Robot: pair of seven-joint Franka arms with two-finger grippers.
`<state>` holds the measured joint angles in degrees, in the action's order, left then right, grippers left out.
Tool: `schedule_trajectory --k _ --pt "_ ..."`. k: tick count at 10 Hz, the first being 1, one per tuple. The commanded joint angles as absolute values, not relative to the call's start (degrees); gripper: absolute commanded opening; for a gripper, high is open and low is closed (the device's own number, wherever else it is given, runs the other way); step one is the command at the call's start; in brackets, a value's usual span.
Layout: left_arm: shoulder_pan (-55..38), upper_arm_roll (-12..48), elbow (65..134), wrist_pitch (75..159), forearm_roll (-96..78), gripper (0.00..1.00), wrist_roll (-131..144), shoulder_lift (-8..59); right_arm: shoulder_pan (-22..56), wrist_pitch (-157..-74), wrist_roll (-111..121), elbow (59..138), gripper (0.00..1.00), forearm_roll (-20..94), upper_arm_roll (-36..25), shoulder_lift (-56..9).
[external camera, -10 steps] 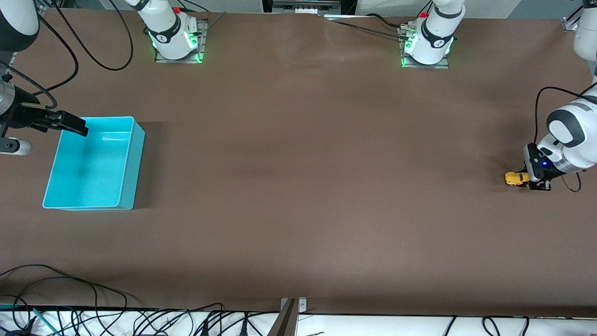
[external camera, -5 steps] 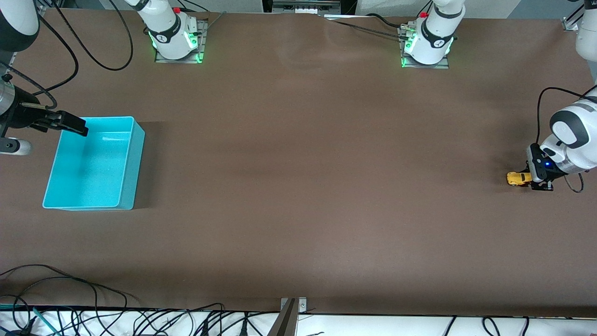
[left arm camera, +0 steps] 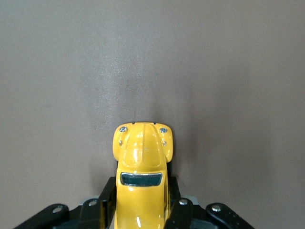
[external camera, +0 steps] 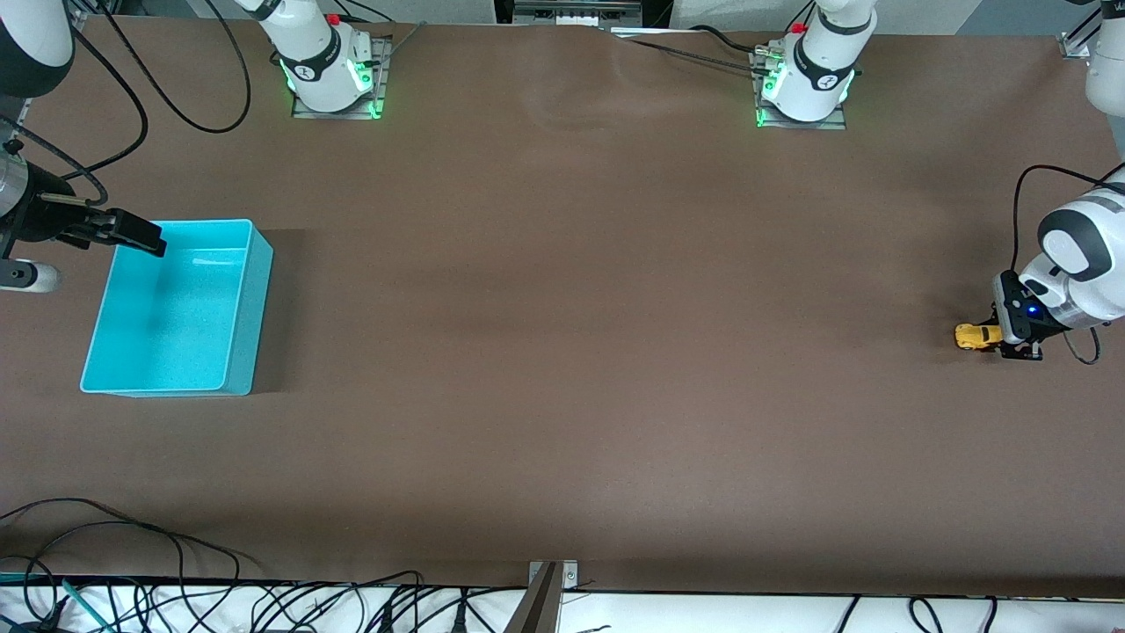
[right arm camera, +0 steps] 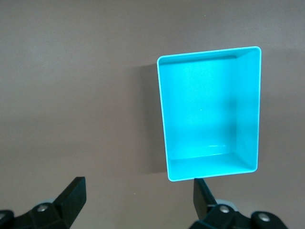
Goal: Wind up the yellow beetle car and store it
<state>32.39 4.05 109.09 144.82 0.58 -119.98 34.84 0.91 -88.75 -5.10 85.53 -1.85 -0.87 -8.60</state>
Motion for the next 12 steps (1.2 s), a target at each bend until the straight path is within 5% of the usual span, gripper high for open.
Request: schedule_trajectory --k 1,6,12 --pt "33.3 4.7 107.8 142.5 -0.8 0.99 -122.3 36.7 0.8 -88.7 -4.2 85.6 1.0 -1.1 -1.1 -8.3" --pt "30.3 6.9 94.2 116.9 -1.7 1.0 -114.3 32.2 0.8 -88.7 -4.1 85.6 1.0 -1.0 -1.1 -8.3" --pt "25.1 7.1 90.2 103.2 2.7 1.0 -90.8 24.2 0.8 -88.7 -4.1 85.6 1.0 -1.1 -1.1 -8.3"
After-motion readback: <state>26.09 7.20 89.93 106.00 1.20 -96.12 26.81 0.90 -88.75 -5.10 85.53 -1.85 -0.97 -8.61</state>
